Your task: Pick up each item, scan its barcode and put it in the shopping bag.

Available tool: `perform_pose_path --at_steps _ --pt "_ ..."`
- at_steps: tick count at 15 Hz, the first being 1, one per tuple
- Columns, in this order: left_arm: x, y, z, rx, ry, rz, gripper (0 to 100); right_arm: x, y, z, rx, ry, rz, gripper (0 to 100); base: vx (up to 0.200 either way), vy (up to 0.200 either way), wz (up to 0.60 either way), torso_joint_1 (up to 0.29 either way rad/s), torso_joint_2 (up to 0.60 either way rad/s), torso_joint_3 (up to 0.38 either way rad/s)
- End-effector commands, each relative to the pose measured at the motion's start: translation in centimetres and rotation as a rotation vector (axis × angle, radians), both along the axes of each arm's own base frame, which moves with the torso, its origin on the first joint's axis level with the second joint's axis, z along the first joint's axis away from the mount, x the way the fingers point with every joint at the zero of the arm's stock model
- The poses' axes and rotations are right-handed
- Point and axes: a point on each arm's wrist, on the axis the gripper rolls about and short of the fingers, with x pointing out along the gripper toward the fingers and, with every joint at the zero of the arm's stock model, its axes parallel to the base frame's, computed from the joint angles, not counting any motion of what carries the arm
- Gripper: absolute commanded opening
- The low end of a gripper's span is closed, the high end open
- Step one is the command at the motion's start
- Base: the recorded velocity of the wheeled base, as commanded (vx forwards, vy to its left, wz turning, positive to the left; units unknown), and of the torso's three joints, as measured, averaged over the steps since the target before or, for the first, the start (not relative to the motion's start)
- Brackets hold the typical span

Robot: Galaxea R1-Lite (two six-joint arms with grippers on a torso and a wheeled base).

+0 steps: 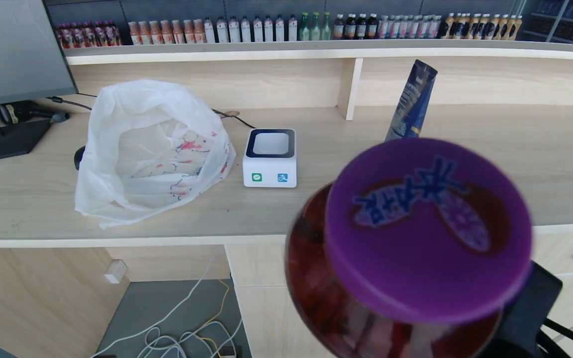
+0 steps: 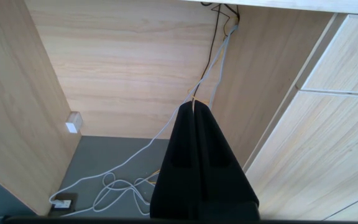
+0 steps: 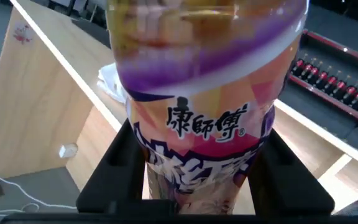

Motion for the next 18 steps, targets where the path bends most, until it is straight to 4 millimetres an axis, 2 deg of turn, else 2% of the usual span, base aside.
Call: perform_pose_path --at_steps 1,5,8,9,13,16,18 --pt "0.0 0.0 0.0 0.000 0.000 0.000 0 0.6 -0.2 0.3 0.091 0.096 -0.036 0 0.000 0.000 0.00 0.000 0.00 0.000" --pt "0.0 0.0 0.0 0.000 0.000 0.000 0 4.4 -1.5 1.2 0.265 0.211 -0.132 0 0.000 0.000 0.00 0.000 0.00 0.000" --pt "0.0 0.0 0.0 0.000 0.000 0.000 0 6.8 -2.2 0.8 0.321 0.330 -0.146 0 0.000 0.000 0.00 0.000 0.00 0.000" --pt "0.0 0.0 0.0 0.000 0.000 0.000 0 7.0 -2.3 0.7 0.328 0.341 -0.146 0 0.000 0.000 0.00 0.000 0.00 0.000" --pt "0.0 0.0 0.0 0.000 0.000 0.000 0 8.4 -1.5 -0.4 0.321 0.387 -0.114 0 0.000 0.000 0.00 0.000 0.00 0.000" --pt "0.0 0.0 0.0 0.000 0.000 0.000 0 12.6 0.3 1.5 0.401 0.343 -0.089 0 0.000 0.000 0.00 0.000 0.00 0.000" --pt "0.0 0.0 0.0 0.000 0.000 0.000 0 13.8 1.3 1.5 0.426 0.369 -0.083 0 0.000 0.000 0.00 0.000 0.00 0.000"
